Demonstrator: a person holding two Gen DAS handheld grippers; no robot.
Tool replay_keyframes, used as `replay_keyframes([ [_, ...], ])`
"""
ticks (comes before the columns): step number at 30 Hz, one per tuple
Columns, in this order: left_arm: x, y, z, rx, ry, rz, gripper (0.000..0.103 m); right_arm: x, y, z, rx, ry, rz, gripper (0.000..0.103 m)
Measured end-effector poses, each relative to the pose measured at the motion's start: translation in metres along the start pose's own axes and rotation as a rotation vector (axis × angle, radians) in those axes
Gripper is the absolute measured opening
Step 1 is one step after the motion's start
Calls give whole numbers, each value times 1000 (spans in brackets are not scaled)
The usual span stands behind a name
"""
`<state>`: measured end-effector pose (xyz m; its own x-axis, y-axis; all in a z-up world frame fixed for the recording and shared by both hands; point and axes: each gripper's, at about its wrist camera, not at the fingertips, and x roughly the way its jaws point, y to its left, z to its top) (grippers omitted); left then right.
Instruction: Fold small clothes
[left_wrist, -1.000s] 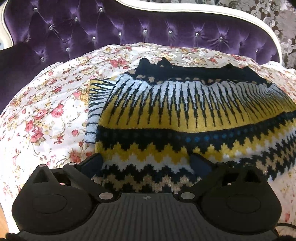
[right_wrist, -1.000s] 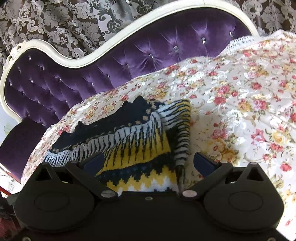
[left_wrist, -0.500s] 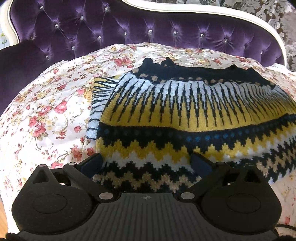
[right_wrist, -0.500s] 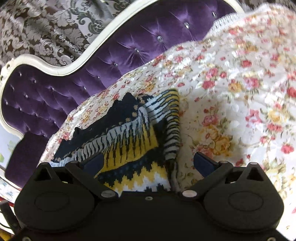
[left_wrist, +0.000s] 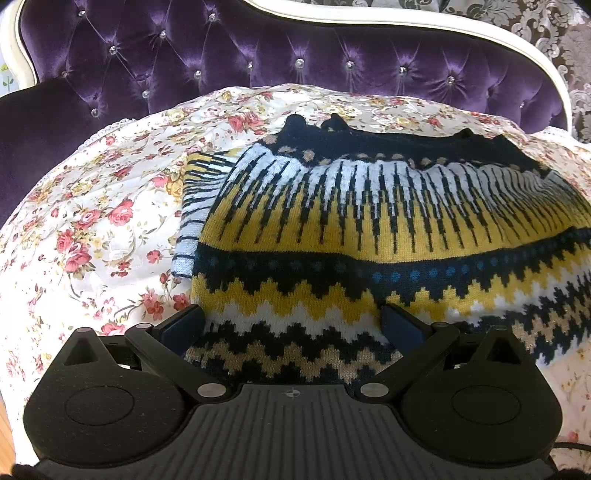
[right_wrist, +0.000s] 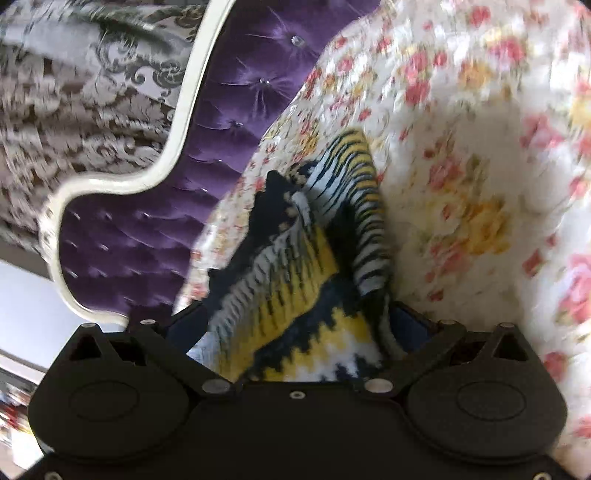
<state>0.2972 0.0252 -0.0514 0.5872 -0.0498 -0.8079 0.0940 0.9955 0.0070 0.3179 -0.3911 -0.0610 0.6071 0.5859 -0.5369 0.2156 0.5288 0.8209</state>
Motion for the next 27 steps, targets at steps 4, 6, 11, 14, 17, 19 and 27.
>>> replay_keyframes([
  [4, 1, 0, 1, 2, 4, -3, 103, 10, 6, 3, -63, 1, 3, 103],
  [6, 2, 0, 2, 2, 6, -6, 103, 18, 10, 7, -87, 3, 2, 103],
  [11, 1, 0, 1, 0, 6, -5, 103, 30, 17, 15, -144, 20, 9, 103],
  [14, 2, 0, 1, -2, 9, -6, 103, 29, 17, 11, -197, 20, 29, 103],
  [17, 2, 0, 4, -2, 21, -6, 103, 28, 19, 9, -222, 35, 23, 103],
  [19, 2, 1, 5, -5, 25, -11, 103, 29, 19, 12, -204, 38, 23, 103],
  [27, -16, -3, 24, -54, 44, -44, 101, 32, 20, 13, -153, 35, -8, 103],
])
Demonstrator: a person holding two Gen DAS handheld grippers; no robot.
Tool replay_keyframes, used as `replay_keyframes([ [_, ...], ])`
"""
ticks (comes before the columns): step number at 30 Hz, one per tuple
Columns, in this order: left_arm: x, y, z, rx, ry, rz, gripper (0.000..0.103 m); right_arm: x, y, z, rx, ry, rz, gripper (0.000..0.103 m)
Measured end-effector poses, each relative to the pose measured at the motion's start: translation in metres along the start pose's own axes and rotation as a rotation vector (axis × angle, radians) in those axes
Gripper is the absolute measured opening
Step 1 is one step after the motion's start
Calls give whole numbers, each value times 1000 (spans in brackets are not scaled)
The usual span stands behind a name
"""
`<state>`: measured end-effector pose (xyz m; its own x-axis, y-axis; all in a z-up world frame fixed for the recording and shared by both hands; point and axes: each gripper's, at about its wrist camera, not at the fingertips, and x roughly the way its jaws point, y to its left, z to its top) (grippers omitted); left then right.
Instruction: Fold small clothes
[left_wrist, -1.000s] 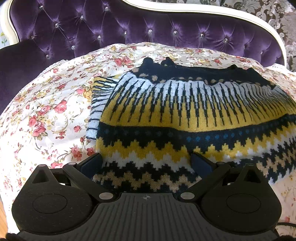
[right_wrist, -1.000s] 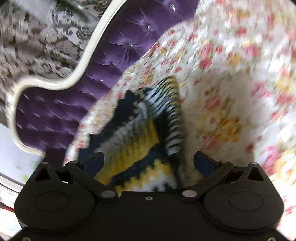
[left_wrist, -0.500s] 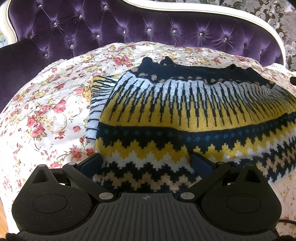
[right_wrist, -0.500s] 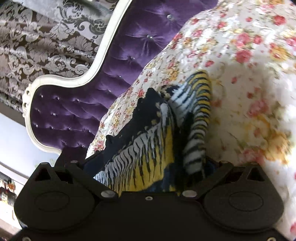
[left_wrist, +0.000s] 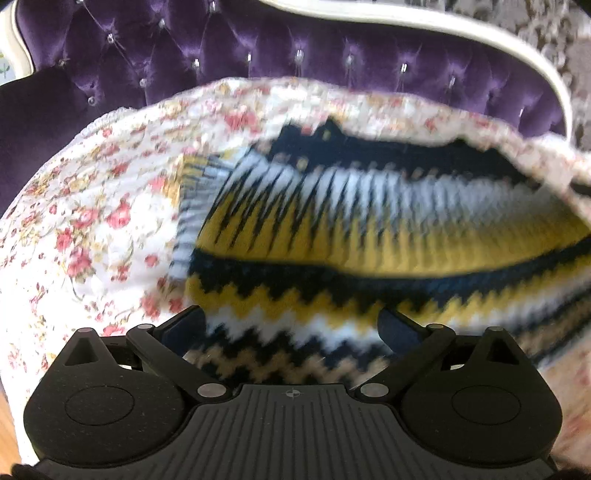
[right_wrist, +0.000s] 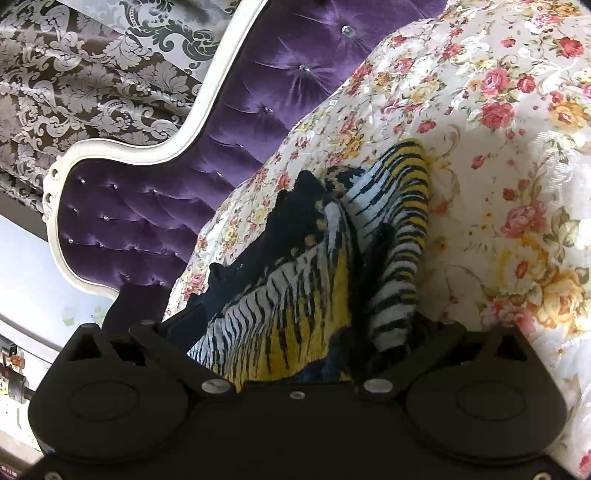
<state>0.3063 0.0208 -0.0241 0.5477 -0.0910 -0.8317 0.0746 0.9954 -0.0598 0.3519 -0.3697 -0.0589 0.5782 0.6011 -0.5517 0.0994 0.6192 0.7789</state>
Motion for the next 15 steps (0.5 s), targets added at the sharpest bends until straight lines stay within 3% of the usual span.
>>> replay_keyframes([
  [4, -16, -19, 24, -18, -65, -56, 101, -1, -2, 0, 21, 6, 4, 103],
  [8, -9, -49, 52, 35, -95, -45, 101, -1, 0, -1, 13, 11, -2, 103],
  [15, 38, -77, 69, 75, -44, 21, 100, -1, -1, 0, 23, 25, 4, 103],
])
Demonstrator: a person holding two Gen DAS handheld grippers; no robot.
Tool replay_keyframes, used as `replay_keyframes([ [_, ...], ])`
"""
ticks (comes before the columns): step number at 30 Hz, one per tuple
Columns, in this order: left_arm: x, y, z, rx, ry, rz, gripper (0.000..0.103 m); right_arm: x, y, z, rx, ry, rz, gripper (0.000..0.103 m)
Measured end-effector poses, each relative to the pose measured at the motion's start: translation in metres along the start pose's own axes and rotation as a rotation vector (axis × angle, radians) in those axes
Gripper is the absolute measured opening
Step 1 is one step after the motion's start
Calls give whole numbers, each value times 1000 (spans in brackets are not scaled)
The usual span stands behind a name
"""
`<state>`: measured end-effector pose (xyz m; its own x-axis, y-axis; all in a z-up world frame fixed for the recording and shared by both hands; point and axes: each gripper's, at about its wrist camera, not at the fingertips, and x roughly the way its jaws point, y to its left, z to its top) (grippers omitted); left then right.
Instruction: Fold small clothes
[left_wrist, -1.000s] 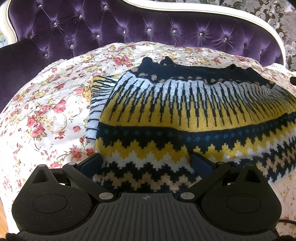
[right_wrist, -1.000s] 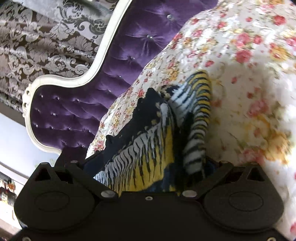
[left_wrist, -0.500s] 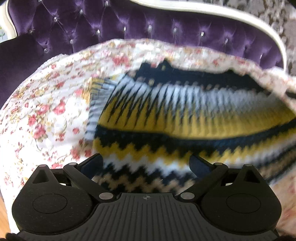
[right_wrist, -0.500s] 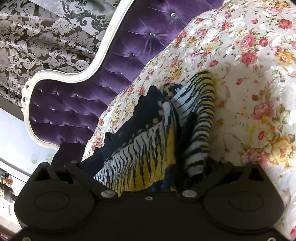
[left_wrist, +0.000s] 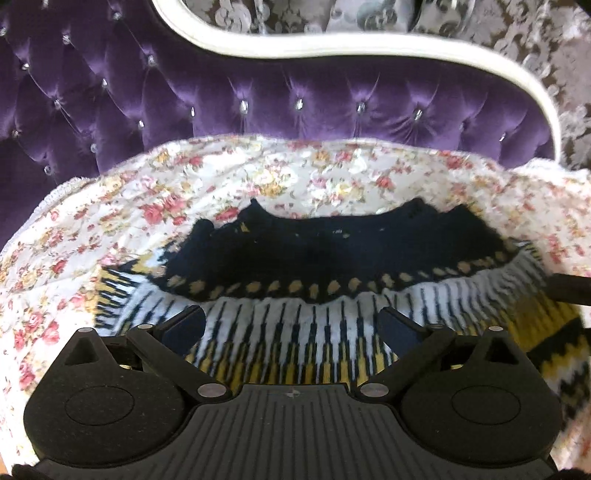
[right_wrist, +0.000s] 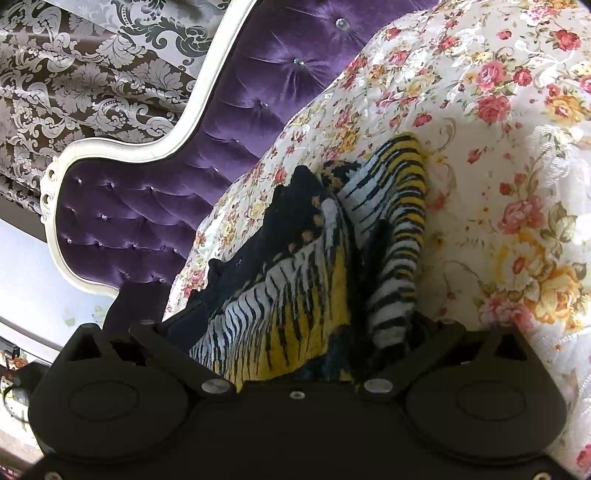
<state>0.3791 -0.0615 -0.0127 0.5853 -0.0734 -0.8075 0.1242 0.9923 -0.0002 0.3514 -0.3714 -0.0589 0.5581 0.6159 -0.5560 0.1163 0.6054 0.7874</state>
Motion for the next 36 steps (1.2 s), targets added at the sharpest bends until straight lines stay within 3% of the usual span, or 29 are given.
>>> replay_keyframes([
  [5, 33, 3, -2, -24, 93, 23, 102, 0, 1, 0, 2, 2, -4, 103],
  [14, 41, 6, -8, -30, 112, -6, 103, 0, 0, -1, -3, 0, -7, 103],
  [19, 40, 6, -12, -32, 72, -15, 103, 0, 1, -1, -5, 0, -8, 103],
  [28, 31, 3, -36, -25, -93, -14, 102, 0, 1, -1, -7, 2, -8, 103],
  [29, 30, 4, -36, -26, -101, -22, 96, 0, 1, -1, -8, 3, -8, 103],
  [32, 14, 5, -39, -4, -169, -50, 57, 0, 0, 0, -5, 4, -5, 103],
  [34, -1, 2, -44, 44, -229, -81, 45, 0, 0, 0, -6, 3, -5, 103],
  [36, -15, -6, -54, 109, -266, -102, 26, 0, 1, 0, -7, 4, -7, 103],
])
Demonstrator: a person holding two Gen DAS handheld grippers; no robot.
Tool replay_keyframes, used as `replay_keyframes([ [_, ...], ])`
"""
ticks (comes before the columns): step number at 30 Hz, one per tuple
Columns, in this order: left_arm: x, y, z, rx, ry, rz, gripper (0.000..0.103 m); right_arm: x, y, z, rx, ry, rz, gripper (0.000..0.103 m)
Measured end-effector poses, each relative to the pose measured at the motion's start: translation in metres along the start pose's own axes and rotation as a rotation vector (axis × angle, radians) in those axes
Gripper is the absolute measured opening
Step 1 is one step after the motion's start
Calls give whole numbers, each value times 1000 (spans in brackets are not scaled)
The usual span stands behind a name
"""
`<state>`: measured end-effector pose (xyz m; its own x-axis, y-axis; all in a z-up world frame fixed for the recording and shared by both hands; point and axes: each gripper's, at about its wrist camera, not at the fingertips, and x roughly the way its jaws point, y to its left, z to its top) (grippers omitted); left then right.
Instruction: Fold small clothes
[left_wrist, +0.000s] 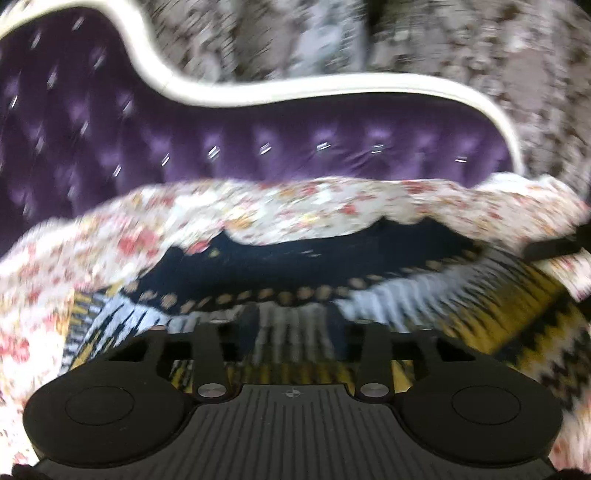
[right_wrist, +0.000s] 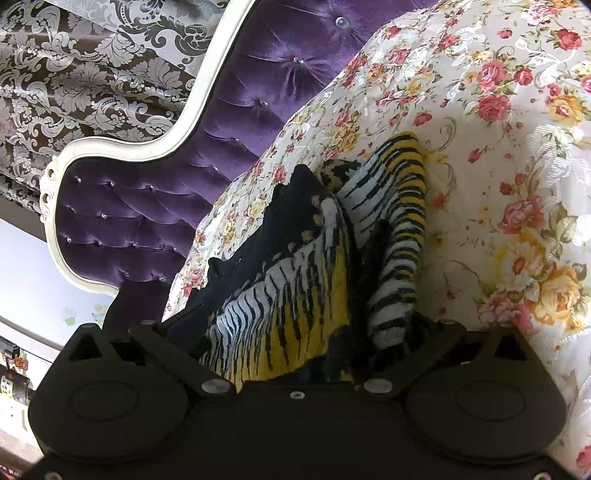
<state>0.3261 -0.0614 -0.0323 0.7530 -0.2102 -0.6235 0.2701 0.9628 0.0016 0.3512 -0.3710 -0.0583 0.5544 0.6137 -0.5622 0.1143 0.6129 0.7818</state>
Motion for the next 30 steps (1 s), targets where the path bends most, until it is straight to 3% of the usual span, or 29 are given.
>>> replay_keyframes([
  [2, -9, -9, -6, 32, 7, -49, 16, 0, 0, 0, -1, 0, 1, 103],
  [5, -6, -13, -13, -14, 70, -96, 7, 0, 0, -1, -7, -1, 2, 103],
  [14, 9, 2, -25, -180, 84, -131, 7, 1, 1, -1, -47, -3, 3, 101],
  [15, 6, 4, -29, -204, 78, -135, 7, 0, 2, -2, -55, -9, -13, 92],
  [16, 6, 6, -32, -230, 74, -139, 7, 1, 3, -2, -69, -10, -34, 68],
  [17, 5, 7, -33, -251, 70, -141, 7, 2, 4, -3, -83, -13, -71, 56],
  [18, 4, 8, -35, -270, 65, -143, 7, 3, 4, -4, -92, -21, -98, 36],
  [30, 4, 19, -47, -428, 21, -179, 7, -13, 49, -4, -149, -99, -73, 34],
])
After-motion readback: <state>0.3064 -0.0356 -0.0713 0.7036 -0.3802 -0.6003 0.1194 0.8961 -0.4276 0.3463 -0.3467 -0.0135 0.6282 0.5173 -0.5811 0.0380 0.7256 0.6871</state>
